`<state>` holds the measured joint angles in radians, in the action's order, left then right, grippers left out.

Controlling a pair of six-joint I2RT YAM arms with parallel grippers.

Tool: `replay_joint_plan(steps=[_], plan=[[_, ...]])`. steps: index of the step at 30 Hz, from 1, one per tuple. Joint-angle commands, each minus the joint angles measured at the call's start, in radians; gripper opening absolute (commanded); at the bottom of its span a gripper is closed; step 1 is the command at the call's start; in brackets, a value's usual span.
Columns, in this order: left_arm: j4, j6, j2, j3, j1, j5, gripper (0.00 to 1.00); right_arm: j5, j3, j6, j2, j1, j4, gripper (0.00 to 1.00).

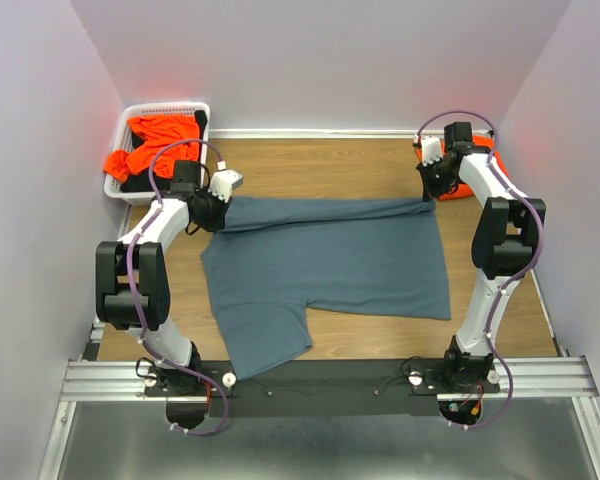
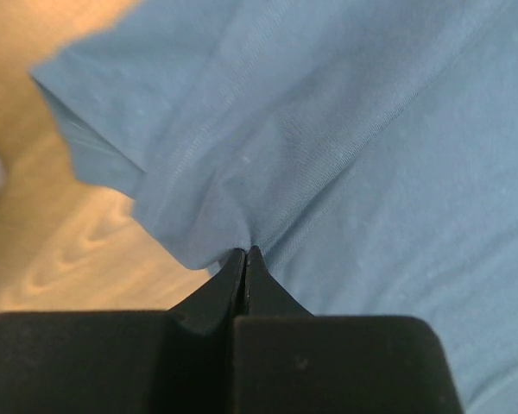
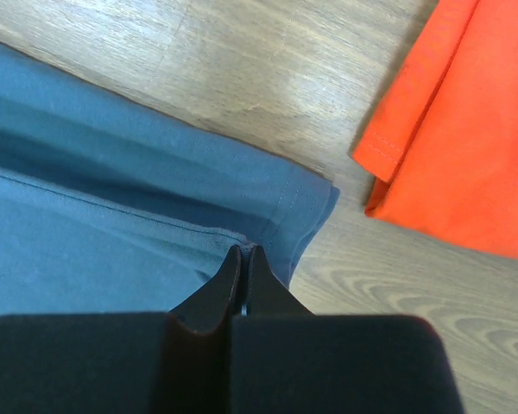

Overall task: Fold and stack the t-shirts
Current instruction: Fold the tshirt

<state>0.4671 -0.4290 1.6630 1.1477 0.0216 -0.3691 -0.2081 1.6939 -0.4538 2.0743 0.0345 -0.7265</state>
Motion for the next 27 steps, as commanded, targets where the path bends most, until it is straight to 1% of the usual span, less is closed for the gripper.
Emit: replay_joint_plan(steps=[1, 8, 15, 16, 17, 18, 19, 20, 21, 23, 24, 27], plan=[[-0.028, 0.019, -0.042, -0.052, 0.011, 0.036, 0.0, -0.001, -0.007, -0.022, 0.001, 0.01, -0.002, 0.01], [-0.039, 0.018, -0.013, -0.077, 0.012, 0.078, 0.0, 0.001, -0.043, -0.032, -0.008, 0.01, -0.002, 0.01], [-0.038, 0.006, -0.008, -0.1, 0.012, 0.079, 0.0, -0.008, -0.102, -0.068, -0.036, 0.01, -0.002, 0.01], [-0.036, 0.0, -0.008, -0.103, 0.012, 0.076, 0.0, -0.01, -0.112, -0.072, -0.042, 0.01, -0.004, 0.03], [-0.032, -0.004, -0.009, -0.103, 0.012, 0.076, 0.0, -0.01, -0.115, -0.075, -0.045, 0.01, -0.004, 0.08], [-0.019, -0.01, -0.009, -0.103, 0.012, 0.064, 0.0, -0.008, -0.122, -0.085, -0.049, 0.01, -0.004, 0.26], [-0.007, -0.023, -0.011, -0.097, 0.012, 0.055, 0.03, -0.01, -0.125, -0.086, -0.057, 0.01, -0.004, 0.35], [0.01, -0.036, -0.012, -0.091, 0.012, 0.041, 0.09, -0.008, -0.129, -0.088, -0.072, 0.01, -0.004, 0.42], [0.037, -0.057, -0.029, -0.088, 0.012, 0.033, 0.18, -0.005, -0.14, -0.091, -0.085, 0.01, -0.004, 0.49], [0.08, -0.089, -0.064, -0.066, 0.003, -0.016, 0.25, -0.001, -0.145, -0.094, -0.123, 0.01, -0.005, 0.52], [0.093, -0.096, -0.075, -0.04, -0.008, -0.046, 0.34, -0.001, -0.145, -0.1, -0.134, 0.01, -0.007, 0.52], [0.134, -0.106, -0.08, 0.029, -0.014, -0.065, 0.37, -0.01, -0.137, -0.108, -0.174, 0.01, -0.014, 0.53]])
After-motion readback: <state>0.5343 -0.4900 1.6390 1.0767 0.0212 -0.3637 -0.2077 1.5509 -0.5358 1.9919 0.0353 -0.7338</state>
